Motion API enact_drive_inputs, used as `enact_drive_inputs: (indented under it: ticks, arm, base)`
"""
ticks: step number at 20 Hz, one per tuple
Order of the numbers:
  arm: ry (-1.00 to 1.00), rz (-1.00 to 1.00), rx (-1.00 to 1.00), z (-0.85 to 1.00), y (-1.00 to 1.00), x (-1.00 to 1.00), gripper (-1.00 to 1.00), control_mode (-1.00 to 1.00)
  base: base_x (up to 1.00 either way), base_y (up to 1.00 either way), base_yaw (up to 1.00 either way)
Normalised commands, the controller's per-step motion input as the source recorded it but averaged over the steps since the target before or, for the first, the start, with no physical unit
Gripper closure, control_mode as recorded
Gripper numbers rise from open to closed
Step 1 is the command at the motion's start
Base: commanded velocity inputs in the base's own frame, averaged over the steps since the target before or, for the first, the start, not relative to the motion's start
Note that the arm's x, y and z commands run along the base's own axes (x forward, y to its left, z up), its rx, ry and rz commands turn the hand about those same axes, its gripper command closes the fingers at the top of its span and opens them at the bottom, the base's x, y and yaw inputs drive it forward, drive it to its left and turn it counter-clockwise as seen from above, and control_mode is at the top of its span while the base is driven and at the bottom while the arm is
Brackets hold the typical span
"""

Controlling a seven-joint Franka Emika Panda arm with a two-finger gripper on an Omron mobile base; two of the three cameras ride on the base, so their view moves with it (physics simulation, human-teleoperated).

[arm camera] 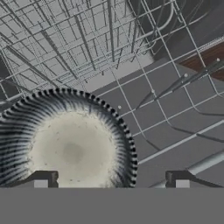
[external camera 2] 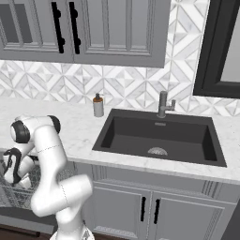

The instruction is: Pick up the cup and bowl from the counter, place them in the dishwasher, and close the dishwasher door.

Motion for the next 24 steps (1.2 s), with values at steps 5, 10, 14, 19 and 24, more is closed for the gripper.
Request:
enact_drive_inputs:
  ticks: [5,10,14,19,24]
  arm:
    - [-0.06,0.0,0.08,0.66,-0.27,-0.11,-1.0,-1.0]
    - [-0.05,0.0,0.12,0.75,-0.37,-0.21,-1.0,-1.0]
    - [0.0,0.03,0.11,0.74,-0.32,-0.34,-1.0,-1.0]
    - [-0.02,0.09,0.06,0.85,-0.15,-0.25,-1.0,-1.0]
    - [0.06,0.12,0.0,1.0,-0.01,0.01,-1.0,-1.0]
  base:
    - [0.0,0.0,0.0]
    - [0.0,0.0,0.0]
    - [0.0,0.0,0.0]
    - [0.0,0.0,0.0]
    - [0.0,0.0,0.0]
